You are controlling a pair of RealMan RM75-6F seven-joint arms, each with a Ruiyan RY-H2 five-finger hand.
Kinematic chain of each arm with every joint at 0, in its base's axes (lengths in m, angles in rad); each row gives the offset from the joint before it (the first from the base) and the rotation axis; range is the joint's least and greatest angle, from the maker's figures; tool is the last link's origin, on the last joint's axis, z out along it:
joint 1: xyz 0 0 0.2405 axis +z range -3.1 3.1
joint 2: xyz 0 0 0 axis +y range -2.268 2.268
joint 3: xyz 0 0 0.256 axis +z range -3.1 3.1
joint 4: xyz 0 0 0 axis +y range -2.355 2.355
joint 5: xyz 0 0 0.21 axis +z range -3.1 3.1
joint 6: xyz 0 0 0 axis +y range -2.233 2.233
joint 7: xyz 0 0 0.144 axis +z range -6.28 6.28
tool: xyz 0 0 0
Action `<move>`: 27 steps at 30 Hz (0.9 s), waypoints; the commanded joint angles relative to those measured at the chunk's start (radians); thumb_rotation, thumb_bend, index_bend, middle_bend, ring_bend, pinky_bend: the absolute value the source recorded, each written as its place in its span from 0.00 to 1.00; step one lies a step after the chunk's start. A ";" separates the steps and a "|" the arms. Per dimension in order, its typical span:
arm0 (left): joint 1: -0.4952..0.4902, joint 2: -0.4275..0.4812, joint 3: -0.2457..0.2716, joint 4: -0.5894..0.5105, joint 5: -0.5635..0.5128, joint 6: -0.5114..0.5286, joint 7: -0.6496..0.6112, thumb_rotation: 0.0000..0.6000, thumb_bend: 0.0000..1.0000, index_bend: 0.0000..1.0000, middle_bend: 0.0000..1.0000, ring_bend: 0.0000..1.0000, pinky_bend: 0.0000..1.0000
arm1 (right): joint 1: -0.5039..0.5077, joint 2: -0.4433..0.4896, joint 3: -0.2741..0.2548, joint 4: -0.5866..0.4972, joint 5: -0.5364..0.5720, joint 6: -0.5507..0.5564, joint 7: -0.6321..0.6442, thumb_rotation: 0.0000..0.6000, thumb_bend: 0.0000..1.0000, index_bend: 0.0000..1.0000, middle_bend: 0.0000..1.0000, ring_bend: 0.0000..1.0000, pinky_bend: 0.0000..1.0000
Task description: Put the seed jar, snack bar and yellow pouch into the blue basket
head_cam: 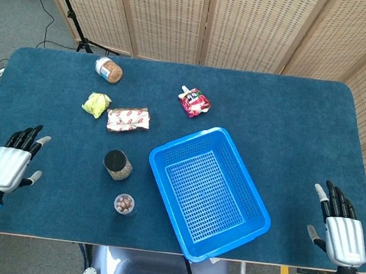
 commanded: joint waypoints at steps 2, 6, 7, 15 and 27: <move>-0.105 0.030 -0.048 -0.038 -0.069 -0.133 0.001 1.00 0.25 0.19 0.00 0.04 0.12 | 0.000 0.003 -0.001 -0.004 -0.002 -0.001 0.009 1.00 0.26 0.07 0.00 0.00 0.17; -0.183 0.047 -0.061 -0.065 -0.127 -0.258 -0.009 1.00 0.25 0.19 0.00 0.04 0.12 | -0.001 0.008 -0.001 -0.008 -0.006 0.003 0.024 1.00 0.26 0.07 0.00 0.00 0.17; -0.199 0.049 -0.062 -0.070 -0.138 -0.283 -0.007 1.00 0.25 0.19 0.00 0.04 0.12 | -0.001 0.009 0.000 -0.008 -0.006 0.004 0.028 1.00 0.26 0.07 0.00 0.00 0.17; -0.316 0.021 -0.066 -0.088 -0.247 -0.386 0.087 1.00 0.24 0.19 0.00 0.04 0.12 | -0.004 0.024 0.003 -0.016 -0.006 0.011 0.068 1.00 0.26 0.07 0.00 0.00 0.17; -0.432 -0.069 -0.058 -0.077 -0.467 -0.382 0.226 1.00 0.20 0.19 0.00 0.04 0.12 | -0.006 0.035 0.006 -0.011 -0.015 0.023 0.114 1.00 0.26 0.07 0.00 0.00 0.17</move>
